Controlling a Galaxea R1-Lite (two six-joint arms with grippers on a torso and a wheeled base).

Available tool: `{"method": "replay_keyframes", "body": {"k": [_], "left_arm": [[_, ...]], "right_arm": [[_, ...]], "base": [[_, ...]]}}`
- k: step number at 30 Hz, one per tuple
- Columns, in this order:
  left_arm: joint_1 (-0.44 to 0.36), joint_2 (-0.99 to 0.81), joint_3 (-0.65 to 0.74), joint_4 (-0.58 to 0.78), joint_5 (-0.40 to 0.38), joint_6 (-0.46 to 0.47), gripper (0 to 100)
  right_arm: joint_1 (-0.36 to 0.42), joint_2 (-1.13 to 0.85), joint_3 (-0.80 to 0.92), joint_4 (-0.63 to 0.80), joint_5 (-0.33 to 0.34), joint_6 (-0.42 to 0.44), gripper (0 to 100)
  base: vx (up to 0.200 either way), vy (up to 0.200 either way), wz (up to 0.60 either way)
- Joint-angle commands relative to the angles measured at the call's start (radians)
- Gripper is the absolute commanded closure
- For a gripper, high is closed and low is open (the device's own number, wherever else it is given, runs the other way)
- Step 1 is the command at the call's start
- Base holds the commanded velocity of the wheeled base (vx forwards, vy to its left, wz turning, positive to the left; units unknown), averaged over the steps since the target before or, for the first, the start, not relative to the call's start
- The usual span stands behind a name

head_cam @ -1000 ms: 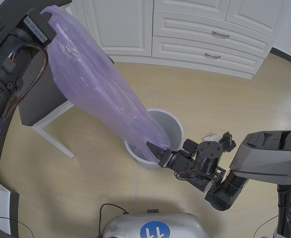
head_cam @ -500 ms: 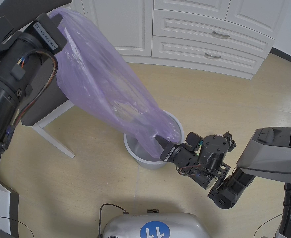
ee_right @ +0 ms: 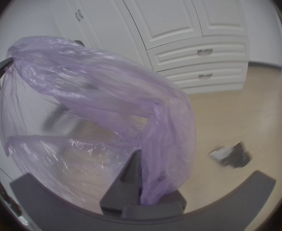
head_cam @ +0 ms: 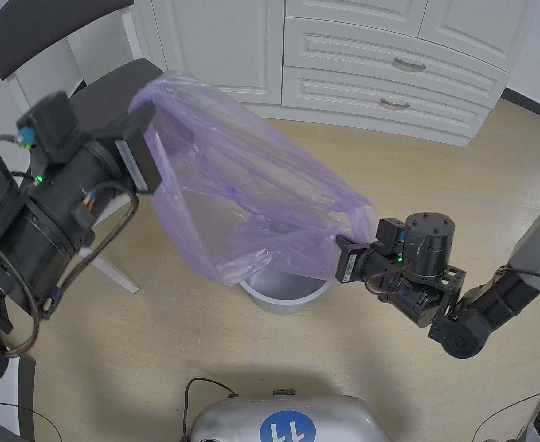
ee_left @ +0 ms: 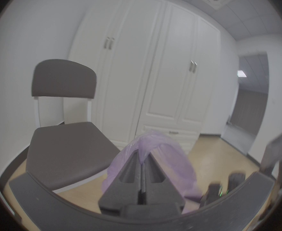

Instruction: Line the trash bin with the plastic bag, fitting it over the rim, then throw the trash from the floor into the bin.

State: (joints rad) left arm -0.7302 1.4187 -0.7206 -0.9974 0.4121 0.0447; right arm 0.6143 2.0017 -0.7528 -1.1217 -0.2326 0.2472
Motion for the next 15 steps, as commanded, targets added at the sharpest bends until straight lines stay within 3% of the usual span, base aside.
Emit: {"method": "replay_keyframes", "body": {"k": [1,7,9,11,15], "left_arm": [[0.146,0.129,0.125,0.031,-0.168,0.078,100],[0.193,0.197,0.129,0.028,-0.180,0.115,100],[0.219,0.200,0.139,0.028,-0.182,0.153,100],[0.252,0.198,0.150,0.022,-0.182,0.179,100],[0.287,0.204,0.152,-0.021,-0.184,0.195,100]], "right_arm": [[-0.014,-0.231,0.038,0.097,-0.180,-0.172,100],[-0.004,-0.314,0.121,0.091,-0.197,-0.283,100],[0.028,-0.337,0.176,0.063,-0.275,-0.373,100],[0.073,-0.356,0.251,-0.030,-0.367,-0.485,100],[0.084,-0.348,0.355,-0.236,-0.376,-0.640,100]], "base": [[0.000,0.000,0.00],[0.000,0.000,0.00],[0.000,0.000,0.00],[0.000,0.000,0.00],[0.000,0.000,0.00]]}}
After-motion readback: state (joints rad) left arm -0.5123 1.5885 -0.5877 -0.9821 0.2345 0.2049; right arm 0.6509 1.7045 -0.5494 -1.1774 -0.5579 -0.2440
